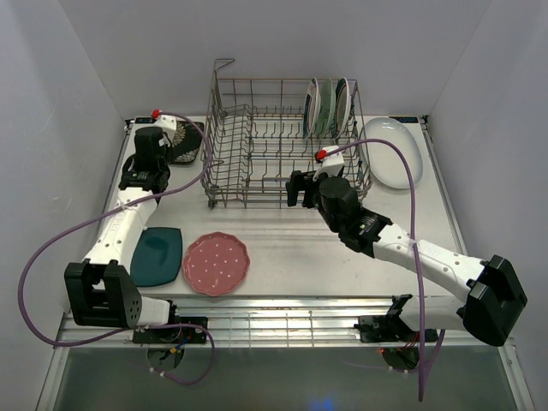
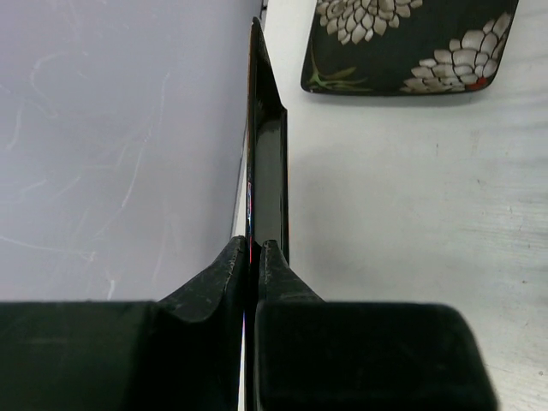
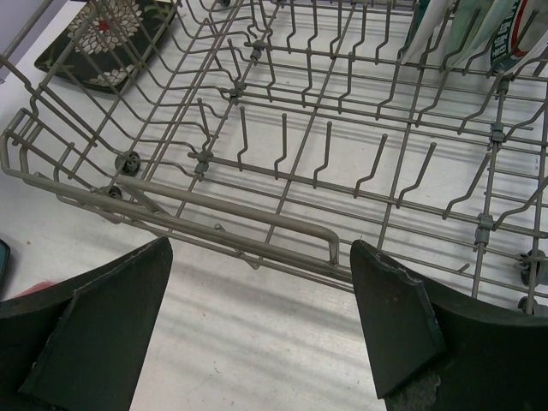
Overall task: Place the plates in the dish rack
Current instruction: Pick up the plate from the corner of the board.
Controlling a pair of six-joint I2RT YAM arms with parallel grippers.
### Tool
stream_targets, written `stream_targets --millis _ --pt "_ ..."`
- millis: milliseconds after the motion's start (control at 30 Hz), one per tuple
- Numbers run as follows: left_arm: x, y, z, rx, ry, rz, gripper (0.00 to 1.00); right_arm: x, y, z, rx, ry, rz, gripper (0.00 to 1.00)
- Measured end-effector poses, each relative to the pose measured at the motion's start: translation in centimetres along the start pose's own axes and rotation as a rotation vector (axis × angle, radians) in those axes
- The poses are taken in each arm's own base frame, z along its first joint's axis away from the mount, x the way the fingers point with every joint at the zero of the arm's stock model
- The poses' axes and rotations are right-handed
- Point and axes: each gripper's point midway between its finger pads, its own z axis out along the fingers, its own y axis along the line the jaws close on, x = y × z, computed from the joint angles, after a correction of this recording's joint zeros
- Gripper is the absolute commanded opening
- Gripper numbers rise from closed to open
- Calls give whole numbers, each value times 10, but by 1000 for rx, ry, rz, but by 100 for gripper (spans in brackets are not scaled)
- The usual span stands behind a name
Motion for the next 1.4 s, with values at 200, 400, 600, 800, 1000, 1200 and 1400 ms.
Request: stream_targets --millis 200,400,600,800,1000,1200,1400 --pt "-29 18 -10 -6 -46 -34 0 -5 0 -2 -3 -11 5 90" --pt "-50 30 -20 15 -77 -74 0 -5 1 -3 -8 -12 6 90" --pt "-67 38 -33 57 -95 -114 0 -5 2 -3 -16 -10 6 90" --pt "-97 53 -50 76 -155 -164 0 -4 5 -3 -34 -6 5 90" --pt "-129 70 -73 93 -235 -222 0 -5 14 -4 -85 -7 2 90" --pt "-153 80 -91 129 -285 -270 0 -12 28 -5 -163 -27 -11 90" --pt "-169 75 -90 185 -284 -300 0 -16 60 -10 -298 -62 -46 90"
